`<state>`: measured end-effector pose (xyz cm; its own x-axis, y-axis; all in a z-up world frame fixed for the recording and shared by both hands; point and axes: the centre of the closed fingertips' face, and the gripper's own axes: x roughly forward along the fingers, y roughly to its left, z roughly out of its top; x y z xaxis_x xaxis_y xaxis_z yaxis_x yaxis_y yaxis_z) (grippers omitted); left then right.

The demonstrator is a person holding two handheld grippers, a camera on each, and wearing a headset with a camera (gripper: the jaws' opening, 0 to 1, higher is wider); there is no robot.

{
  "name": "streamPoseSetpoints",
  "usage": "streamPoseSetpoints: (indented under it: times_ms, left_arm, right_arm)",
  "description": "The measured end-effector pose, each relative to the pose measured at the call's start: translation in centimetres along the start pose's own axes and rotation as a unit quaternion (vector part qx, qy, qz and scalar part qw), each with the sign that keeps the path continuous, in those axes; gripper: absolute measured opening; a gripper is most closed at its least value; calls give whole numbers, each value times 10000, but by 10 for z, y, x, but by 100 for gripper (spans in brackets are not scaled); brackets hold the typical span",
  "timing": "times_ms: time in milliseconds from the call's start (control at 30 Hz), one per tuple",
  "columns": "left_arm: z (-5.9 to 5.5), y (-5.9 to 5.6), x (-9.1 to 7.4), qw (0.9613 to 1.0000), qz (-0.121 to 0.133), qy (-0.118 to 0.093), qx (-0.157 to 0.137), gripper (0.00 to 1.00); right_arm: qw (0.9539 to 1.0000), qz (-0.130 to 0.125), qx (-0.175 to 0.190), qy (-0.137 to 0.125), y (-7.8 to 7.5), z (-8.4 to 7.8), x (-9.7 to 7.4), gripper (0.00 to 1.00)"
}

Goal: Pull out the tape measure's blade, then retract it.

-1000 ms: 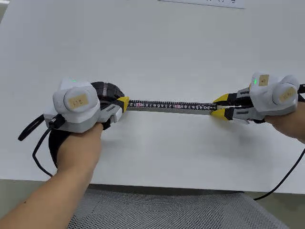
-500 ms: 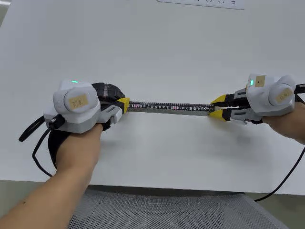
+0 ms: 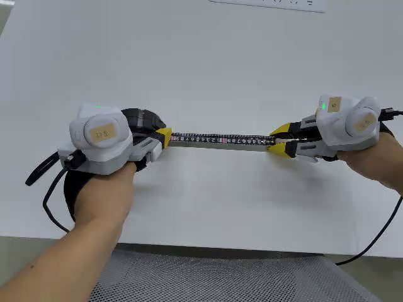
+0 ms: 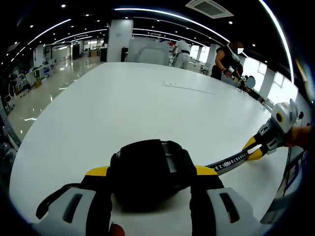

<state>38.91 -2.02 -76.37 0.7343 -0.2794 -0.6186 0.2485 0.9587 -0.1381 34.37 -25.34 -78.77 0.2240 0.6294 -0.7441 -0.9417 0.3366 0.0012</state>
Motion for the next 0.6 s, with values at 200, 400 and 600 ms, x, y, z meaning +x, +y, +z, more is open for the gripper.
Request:
streamPoseSetpoints:
  times_ms: [200, 400, 600]
  left_arm:
    - [0, 0, 0, 10000, -13, 7, -52, 60]
    - [0, 0, -1, 10000, -17, 6, -80, 60]
    - [0, 1, -1, 9999, -19, -3, -122, 60]
  right_arm:
    - [10000, 21, -3, -52, 0, 6, 3, 9]
    - [9999, 109, -6, -127, 3, 14, 9, 9]
    - [9998, 146, -3, -165, 3, 18, 13, 9]
